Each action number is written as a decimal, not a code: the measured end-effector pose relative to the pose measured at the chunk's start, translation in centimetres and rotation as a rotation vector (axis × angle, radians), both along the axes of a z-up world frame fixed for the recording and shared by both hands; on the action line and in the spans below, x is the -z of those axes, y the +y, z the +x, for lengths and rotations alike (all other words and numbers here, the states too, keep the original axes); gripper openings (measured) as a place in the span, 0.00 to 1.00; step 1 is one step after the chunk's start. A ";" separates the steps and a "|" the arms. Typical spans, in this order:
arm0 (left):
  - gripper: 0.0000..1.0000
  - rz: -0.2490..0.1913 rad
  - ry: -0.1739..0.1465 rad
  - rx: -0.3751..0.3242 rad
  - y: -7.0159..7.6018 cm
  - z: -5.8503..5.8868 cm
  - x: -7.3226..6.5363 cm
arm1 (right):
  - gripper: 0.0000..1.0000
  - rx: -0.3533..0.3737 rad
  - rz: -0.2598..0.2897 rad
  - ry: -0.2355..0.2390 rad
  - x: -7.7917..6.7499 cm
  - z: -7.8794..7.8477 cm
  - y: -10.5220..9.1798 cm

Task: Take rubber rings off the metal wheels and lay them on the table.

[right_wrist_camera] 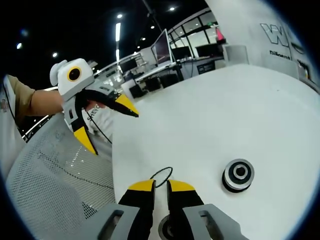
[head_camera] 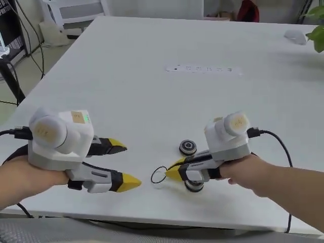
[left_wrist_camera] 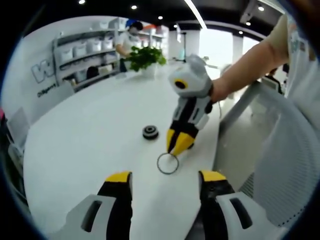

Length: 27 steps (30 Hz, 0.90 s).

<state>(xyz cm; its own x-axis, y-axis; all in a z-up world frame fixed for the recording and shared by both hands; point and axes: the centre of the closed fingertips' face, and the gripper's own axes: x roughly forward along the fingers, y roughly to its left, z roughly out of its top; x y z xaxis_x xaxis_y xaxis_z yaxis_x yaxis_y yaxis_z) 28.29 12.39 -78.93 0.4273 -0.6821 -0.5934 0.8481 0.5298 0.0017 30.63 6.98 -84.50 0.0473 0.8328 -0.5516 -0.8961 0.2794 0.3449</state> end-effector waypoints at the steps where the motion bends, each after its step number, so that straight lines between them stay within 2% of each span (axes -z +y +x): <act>1: 0.54 0.000 0.001 0.001 0.0 0.0 0.0 | 0.09 0.000 -0.001 -0.002 0.0 0.0 0.0; 5: 0.55 0.003 0.000 0.006 0.0 0.0 -0.1 | 0.17 0.004 -0.001 -0.015 -0.1 0.2 -0.2; 12: 0.55 0.005 -0.003 0.021 -0.5 0.2 -0.4 | 0.22 0.001 0.015 -0.030 -0.8 0.1 -0.5; 20: 0.54 0.002 0.004 0.049 -1.7 0.4 -0.5 | 0.26 0.024 0.048 -0.047 -2.0 0.6 -1.8; 27: 0.54 -0.004 0.004 0.071 -3.0 0.9 -0.4 | 0.26 0.036 0.064 -0.056 -2.5 0.6 -3.3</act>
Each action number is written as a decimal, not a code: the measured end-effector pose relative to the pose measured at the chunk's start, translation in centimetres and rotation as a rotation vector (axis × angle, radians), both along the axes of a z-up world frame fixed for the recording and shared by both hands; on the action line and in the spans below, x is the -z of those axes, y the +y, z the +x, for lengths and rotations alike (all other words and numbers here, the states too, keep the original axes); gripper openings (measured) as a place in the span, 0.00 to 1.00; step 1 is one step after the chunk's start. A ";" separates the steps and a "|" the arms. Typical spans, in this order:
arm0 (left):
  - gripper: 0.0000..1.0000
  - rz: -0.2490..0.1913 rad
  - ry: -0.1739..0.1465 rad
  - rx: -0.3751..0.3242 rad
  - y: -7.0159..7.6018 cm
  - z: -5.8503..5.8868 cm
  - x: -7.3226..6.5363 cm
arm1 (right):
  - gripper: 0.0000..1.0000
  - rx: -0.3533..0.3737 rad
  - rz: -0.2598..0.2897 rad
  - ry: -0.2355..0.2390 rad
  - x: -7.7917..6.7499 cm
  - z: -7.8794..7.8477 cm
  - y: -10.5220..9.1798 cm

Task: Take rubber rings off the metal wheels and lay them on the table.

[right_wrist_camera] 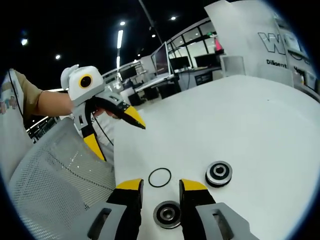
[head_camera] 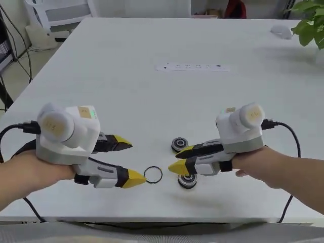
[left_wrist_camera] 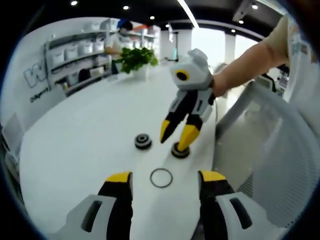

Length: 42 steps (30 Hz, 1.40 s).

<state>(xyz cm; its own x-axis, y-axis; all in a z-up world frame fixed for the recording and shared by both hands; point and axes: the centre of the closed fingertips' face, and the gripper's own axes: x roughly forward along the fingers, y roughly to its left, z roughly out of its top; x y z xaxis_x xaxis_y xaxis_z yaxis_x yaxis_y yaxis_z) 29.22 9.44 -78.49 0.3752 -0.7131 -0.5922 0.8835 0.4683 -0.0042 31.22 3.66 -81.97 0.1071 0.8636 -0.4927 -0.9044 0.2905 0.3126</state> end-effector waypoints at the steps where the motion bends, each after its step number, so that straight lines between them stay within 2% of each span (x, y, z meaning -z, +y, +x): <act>1: 0.54 -0.002 0.001 0.002 -0.2 0.0 0.0 | 0.27 0.001 0.002 -0.002 -0.1 -0.1 -0.3; 8: 0.53 -0.006 0.006 0.032 -1.9 0.4 0.3 | 0.27 0.020 0.015 -0.004 -0.1 -0.3 -2.0; 18: 0.51 0.000 0.020 0.056 -3.5 0.9 0.9 | 0.28 0.060 0.014 0.002 0.7 -0.6 -4.1; 29: 0.50 0.009 0.041 0.076 -5.2 0.9 2.1 | 0.27 0.056 -0.006 -0.014 1.4 -1.4 -4.6; 42: 0.47 0.018 0.058 0.096 -6.7 0.8 3.6 | 0.23 0.041 -0.021 -0.024 2.9 -1.7 -5.0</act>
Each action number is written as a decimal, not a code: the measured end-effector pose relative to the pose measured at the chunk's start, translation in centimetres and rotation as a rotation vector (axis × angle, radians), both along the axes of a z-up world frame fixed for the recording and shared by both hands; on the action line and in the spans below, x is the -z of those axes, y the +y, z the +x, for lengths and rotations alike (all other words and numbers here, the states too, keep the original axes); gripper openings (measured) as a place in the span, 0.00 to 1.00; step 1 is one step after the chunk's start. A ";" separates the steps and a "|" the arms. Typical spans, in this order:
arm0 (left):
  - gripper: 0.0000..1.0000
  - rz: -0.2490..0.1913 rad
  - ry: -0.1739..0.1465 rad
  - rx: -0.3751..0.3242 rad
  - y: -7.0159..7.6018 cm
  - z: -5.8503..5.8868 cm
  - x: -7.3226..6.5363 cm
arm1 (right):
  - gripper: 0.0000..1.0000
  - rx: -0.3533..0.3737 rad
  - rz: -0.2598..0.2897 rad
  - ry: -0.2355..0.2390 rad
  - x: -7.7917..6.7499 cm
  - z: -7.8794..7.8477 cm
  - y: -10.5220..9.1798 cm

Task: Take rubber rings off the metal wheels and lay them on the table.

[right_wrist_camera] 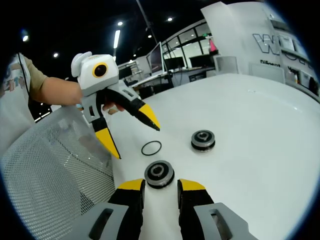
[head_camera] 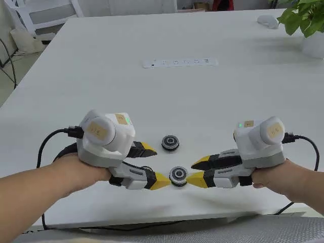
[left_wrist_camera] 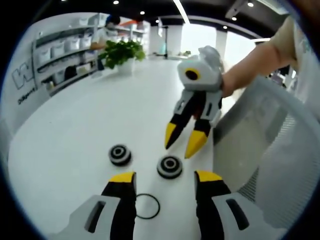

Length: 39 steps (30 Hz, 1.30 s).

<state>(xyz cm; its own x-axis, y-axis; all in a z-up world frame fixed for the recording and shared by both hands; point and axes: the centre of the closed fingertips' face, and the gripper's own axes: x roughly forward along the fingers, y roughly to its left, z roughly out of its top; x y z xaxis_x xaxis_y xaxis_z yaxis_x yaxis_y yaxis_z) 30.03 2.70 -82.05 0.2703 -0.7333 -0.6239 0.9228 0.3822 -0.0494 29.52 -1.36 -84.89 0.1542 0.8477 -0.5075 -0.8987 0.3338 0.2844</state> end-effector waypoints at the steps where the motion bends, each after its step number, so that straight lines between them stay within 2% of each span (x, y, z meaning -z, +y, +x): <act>1: 0.46 0.000 0.004 0.002 -0.1 0.0 0.1 | 0.23 -0.003 -0.005 -0.002 0.2 -0.1 0.0; 13: 0.40 0.013 0.024 0.013 -1.3 0.0 1.5 | 0.20 -0.008 -0.016 -0.023 1.4 -0.2 -0.2; 18: 0.38 0.022 0.028 0.016 -1.5 0.0 2.1 | 0.18 -0.009 -0.011 -0.031 1.4 -0.1 0.1; 27: 0.32 0.003 0.043 0.008 -2.4 0.2 2.2 | 0.16 -0.035 -0.018 -0.068 1.6 0.0 0.4; 39: 0.19 0.008 0.039 0.015 -3.0 0.1 2.7 | 0.13 -0.037 -0.017 -0.082 1.6 0.1 0.5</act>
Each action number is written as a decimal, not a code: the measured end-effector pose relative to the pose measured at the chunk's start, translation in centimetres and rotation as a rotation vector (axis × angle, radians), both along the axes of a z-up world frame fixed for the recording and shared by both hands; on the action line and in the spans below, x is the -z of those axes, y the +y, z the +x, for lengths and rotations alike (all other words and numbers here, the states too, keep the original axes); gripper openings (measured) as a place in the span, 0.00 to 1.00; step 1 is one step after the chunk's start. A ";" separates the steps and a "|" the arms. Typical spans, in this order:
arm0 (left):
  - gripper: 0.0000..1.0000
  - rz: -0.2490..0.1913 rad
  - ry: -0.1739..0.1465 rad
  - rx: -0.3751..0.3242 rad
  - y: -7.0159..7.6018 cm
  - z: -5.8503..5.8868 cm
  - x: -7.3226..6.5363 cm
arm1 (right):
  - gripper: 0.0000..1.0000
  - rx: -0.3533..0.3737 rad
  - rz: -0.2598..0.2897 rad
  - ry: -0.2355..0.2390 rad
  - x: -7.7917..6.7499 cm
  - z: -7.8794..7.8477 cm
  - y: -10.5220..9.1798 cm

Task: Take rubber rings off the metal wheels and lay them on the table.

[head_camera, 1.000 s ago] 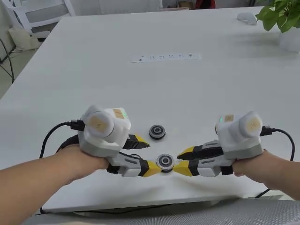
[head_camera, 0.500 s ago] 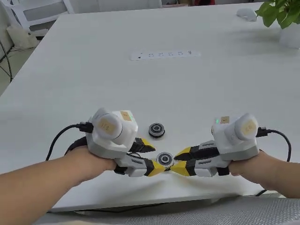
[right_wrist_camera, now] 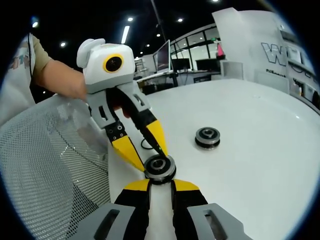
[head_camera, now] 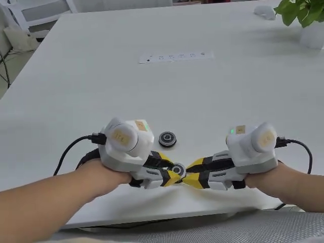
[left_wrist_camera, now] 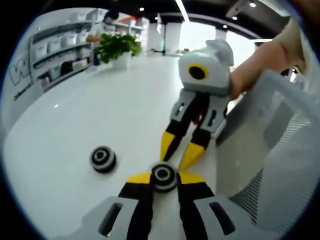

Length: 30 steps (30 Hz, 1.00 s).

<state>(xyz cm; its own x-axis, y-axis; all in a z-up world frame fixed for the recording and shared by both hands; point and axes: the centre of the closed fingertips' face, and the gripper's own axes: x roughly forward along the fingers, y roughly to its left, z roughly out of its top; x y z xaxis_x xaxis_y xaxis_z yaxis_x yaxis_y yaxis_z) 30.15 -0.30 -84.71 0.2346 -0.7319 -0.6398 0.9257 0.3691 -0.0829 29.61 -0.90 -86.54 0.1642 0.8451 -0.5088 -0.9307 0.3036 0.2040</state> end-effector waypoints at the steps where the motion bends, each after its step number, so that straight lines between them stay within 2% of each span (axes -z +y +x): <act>1: 0.18 0.003 0.002 0.001 0.0 0.0 0.1 | 0.13 0.000 0.000 0.000 0.0 0.0 0.0; 4: 0.17 0.013 -0.024 0.010 -0.1 0.0 0.1 | 0.12 0.000 -0.003 -0.007 0.0 0.0 0.0; 5: 0.16 0.027 -0.050 0.014 -0.1 0.2 0.2 | 0.12 -0.001 -0.003 -0.008 0.0 0.0 0.0; 7: 0.14 0.028 -0.042 0.000 0.1 0.3 0.3 | 0.12 -0.002 -0.005 -0.012 0.0 0.0 0.0; 10: 0.14 0.029 -0.067 0.012 0.0 0.3 0.2 | 0.12 -0.002 -0.009 -0.018 0.0 0.0 0.0; 16: 0.14 0.015 -0.078 -0.012 -0.1 0.4 0.2 | 0.11 -0.006 -0.026 -0.043 0.0 0.0 0.0; 20: 0.13 0.011 -0.085 -0.018 -0.1 0.4 0.2 | 0.09 -0.025 -0.052 -0.081 0.0 -0.1 0.0; 22: 0.13 0.013 -0.089 -0.016 -0.1 0.5 0.3 | 0.03 -0.032 -0.076 -0.101 0.1 0.1 -0.2; 23: 0.13 0.012 -0.090 -0.016 -0.2 0.5 0.2 | 0.03 -0.023 -0.071 -0.088 0.1 0.0 -0.1; 26: 0.13 0.012 -0.096 -0.022 -0.2 0.5 0.2 | 0.03 -0.021 -0.068 -0.087 0.1 0.1 -0.1; 30: 0.13 0.017 -0.105 -0.027 -0.2 0.6 0.3 | 0.00 0.017 -0.047 -0.035 0.2 0.3 -0.2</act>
